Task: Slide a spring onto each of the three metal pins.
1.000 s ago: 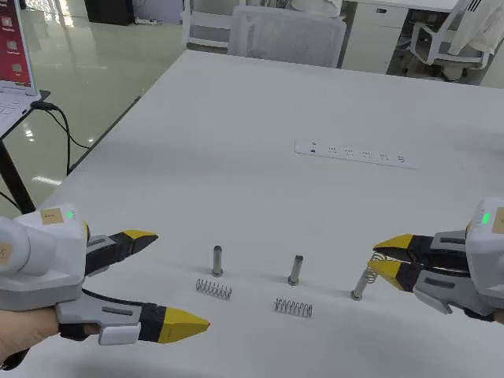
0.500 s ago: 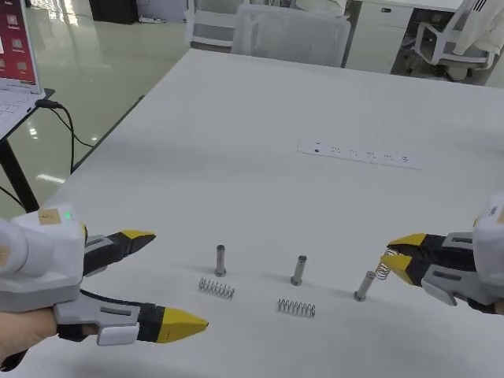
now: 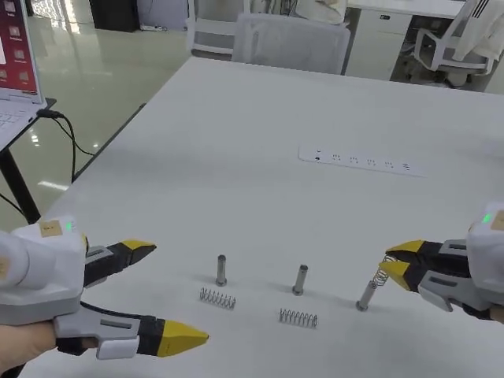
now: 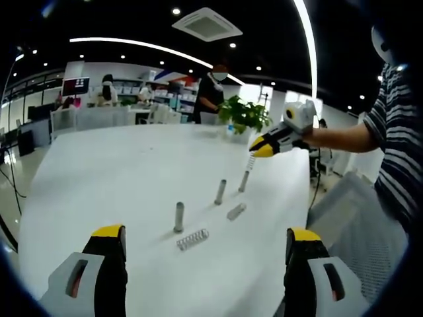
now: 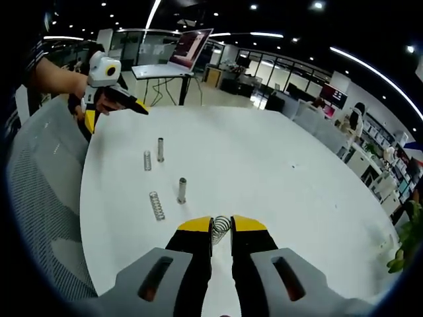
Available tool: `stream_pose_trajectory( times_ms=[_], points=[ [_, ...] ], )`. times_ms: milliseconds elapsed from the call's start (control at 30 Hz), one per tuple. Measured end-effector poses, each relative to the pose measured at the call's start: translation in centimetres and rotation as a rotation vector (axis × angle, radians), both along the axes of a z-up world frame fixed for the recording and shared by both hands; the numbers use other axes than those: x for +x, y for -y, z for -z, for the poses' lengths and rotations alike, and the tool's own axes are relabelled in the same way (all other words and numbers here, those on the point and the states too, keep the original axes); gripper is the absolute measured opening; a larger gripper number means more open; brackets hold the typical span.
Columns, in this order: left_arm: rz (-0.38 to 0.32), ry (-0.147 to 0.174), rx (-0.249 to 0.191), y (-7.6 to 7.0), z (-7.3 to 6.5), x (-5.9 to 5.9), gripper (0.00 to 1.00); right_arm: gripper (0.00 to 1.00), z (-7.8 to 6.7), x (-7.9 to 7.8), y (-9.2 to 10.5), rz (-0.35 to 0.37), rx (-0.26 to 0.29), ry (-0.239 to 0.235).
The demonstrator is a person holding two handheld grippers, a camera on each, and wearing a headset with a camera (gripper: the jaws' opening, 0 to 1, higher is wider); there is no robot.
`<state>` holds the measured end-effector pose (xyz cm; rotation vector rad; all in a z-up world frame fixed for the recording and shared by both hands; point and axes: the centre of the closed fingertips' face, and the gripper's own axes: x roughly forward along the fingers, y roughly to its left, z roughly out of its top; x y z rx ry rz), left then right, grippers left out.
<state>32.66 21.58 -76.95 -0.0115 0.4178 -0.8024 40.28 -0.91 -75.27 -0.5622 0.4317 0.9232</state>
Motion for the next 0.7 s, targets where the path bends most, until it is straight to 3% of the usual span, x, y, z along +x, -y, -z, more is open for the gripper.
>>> stream_pose_trajectory(
  times_ms=[467, 700],
  points=[
    [-0.005, -0.007, -0.004, -0.1, 0.1, -0.2, 0.98, 0.07, 0.7, 0.1, -0.2, 0.005, 0.004, -0.017],
    [-0.009, -0.011, -0.011, -0.1, 0.1, -0.2, 0.97, 0.07, 1.9, 0.2, -0.1, -0.001, -0.013, -0.038]
  ],
)
